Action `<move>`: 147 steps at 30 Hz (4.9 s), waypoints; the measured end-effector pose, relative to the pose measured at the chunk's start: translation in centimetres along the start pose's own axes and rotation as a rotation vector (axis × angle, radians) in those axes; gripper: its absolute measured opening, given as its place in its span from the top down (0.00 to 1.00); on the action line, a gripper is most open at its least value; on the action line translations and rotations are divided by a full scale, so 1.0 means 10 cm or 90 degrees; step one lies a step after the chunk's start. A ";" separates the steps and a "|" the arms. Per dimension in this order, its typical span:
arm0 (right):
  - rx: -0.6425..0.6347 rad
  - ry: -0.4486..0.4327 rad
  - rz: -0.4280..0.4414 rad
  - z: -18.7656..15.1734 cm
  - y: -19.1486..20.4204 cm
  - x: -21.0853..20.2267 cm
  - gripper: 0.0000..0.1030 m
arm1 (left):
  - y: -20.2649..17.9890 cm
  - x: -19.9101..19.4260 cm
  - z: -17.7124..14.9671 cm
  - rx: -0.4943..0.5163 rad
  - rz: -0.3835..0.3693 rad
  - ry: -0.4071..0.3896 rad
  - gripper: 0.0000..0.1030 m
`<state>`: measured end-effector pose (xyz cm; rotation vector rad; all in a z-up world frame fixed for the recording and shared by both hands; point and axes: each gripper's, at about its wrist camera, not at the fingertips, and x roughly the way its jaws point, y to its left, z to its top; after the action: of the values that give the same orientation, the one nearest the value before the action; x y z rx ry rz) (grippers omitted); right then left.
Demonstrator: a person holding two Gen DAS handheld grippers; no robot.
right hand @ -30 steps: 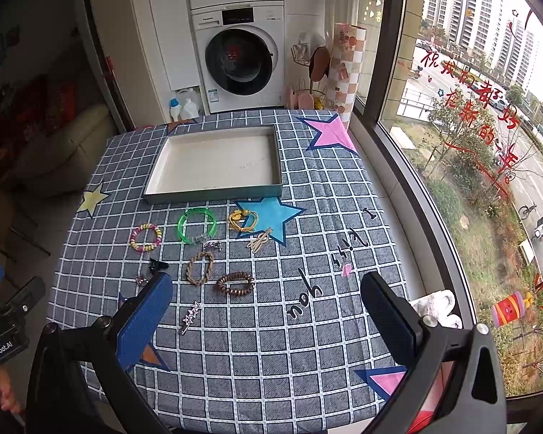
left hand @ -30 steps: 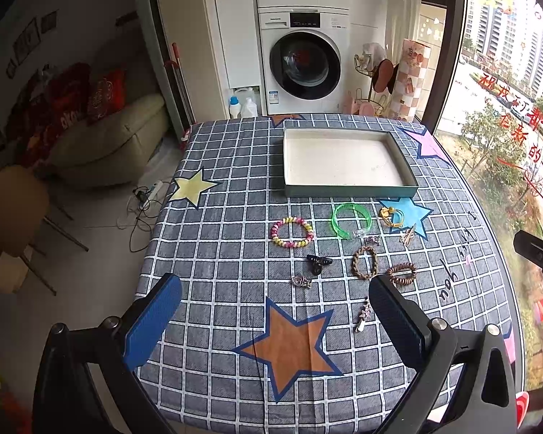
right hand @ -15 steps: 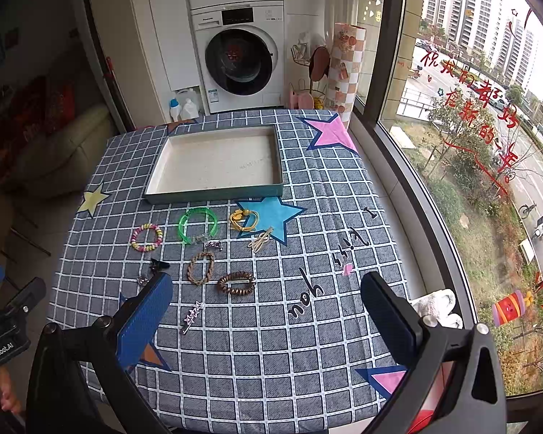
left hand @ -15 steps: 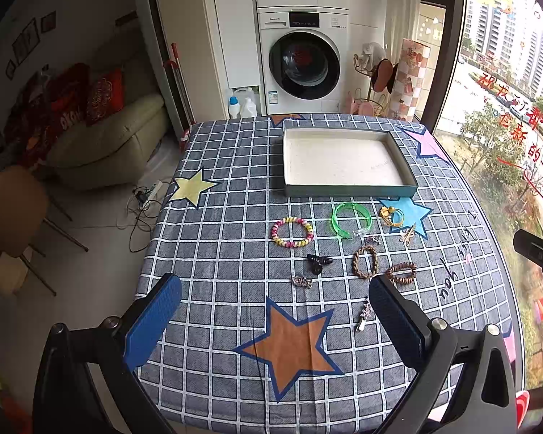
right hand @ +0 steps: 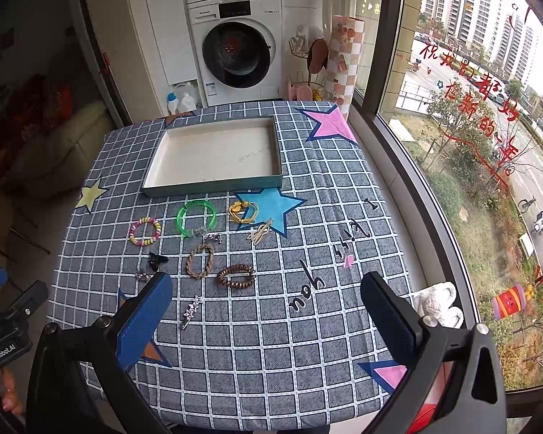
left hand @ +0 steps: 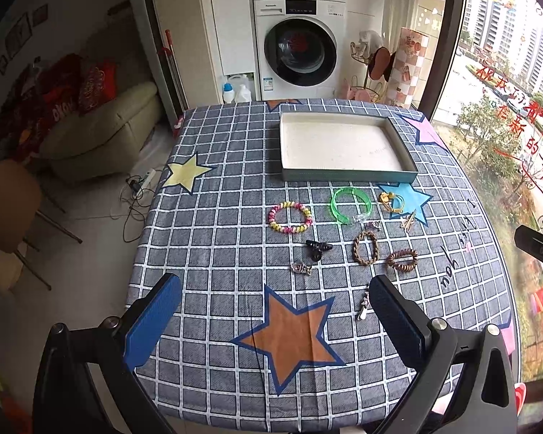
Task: Organize jewelry
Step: 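Move left tool toward heart pendant while right tool approaches brown coiled hair tie, then close right tool on brown coiled hair tie while left tool grasps heart pendant, then carry heart pendant and coiled hair tie into white tray, open both tools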
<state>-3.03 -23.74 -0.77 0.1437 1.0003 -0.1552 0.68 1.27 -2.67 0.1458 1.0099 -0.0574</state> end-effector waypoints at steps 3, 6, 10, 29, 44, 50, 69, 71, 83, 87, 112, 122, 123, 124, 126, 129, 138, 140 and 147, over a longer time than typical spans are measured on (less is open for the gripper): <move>0.006 0.025 -0.001 -0.03 0.02 0.10 0.00 | 0.06 0.10 -0.03 -0.002 -0.022 0.012 0.00; 0.013 0.054 -0.004 -0.07 0.04 0.21 0.00 | 0.10 0.22 -0.07 0.001 -0.024 0.011 0.00; 0.022 0.094 -0.013 -0.15 0.06 0.38 0.00 | 0.15 0.42 -0.12 0.007 -0.023 0.052 0.00; -0.008 0.219 0.008 -0.25 0.03 1.61 0.00 | -0.14 1.50 -0.16 -0.012 -0.061 0.152 0.03; -0.082 0.257 0.041 -0.12 0.15 2.39 0.25 | -0.33 2.18 -0.07 -0.009 -0.048 0.160 0.03; -0.134 0.256 0.034 -0.14 0.33 2.51 0.36 | -0.33 2.34 -0.07 -0.023 -0.040 0.180 0.03; -0.087 0.246 0.093 -0.12 0.29 2.40 0.86 | -0.22 2.16 0.05 -0.027 -0.114 0.159 0.87; -0.076 0.244 0.098 -0.11 0.26 2.37 0.86 | -0.16 2.11 0.09 -0.032 -0.121 0.154 0.87; -0.037 0.222 0.136 0.20 0.15 2.32 0.86 | -0.06 1.82 0.43 -0.073 -0.163 0.110 0.87; -0.022 0.209 0.150 0.34 0.08 2.25 0.86 | -0.09 1.82 0.67 -0.076 -0.174 0.087 0.87; -0.019 0.258 0.183 0.09 0.13 2.27 0.86 | -0.31 2.21 -0.23 0.022 -0.055 0.214 0.18; -0.015 0.258 0.183 0.06 0.13 2.24 0.86 | -0.31 2.07 -0.19 0.010 -0.122 0.195 0.71; -0.016 0.256 0.183 0.07 0.13 2.23 0.86 | -0.28 2.05 -0.16 -0.003 -0.128 0.194 0.71; -0.016 0.253 0.184 0.08 0.13 2.22 0.86 | -0.26 2.02 -0.13 -0.015 -0.133 0.191 0.71; -0.016 0.249 0.185 0.12 0.11 2.21 0.86 | -0.22 1.94 -0.03 -0.029 -0.144 0.178 0.71; -0.011 0.241 0.186 0.21 0.09 2.21 0.86 | -0.21 1.85 0.14 -0.026 -0.156 0.146 0.71; -0.001 0.198 0.196 0.72 0.03 2.24 0.86 | -0.34 1.77 0.84 -0.016 -0.189 0.065 0.71; -0.002 0.189 0.200 0.87 0.03 2.27 0.86 | -0.37 1.81 0.98 -0.011 -0.186 0.054 0.71; -0.009 0.164 0.205 1.34 0.07 2.48 0.86 | -0.41 2.11 1.47 -0.031 -0.171 0.035 0.71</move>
<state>21.37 -27.19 -14.58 0.3142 1.2193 0.1686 23.79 -4.60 -13.21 -0.0340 1.0799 -0.2741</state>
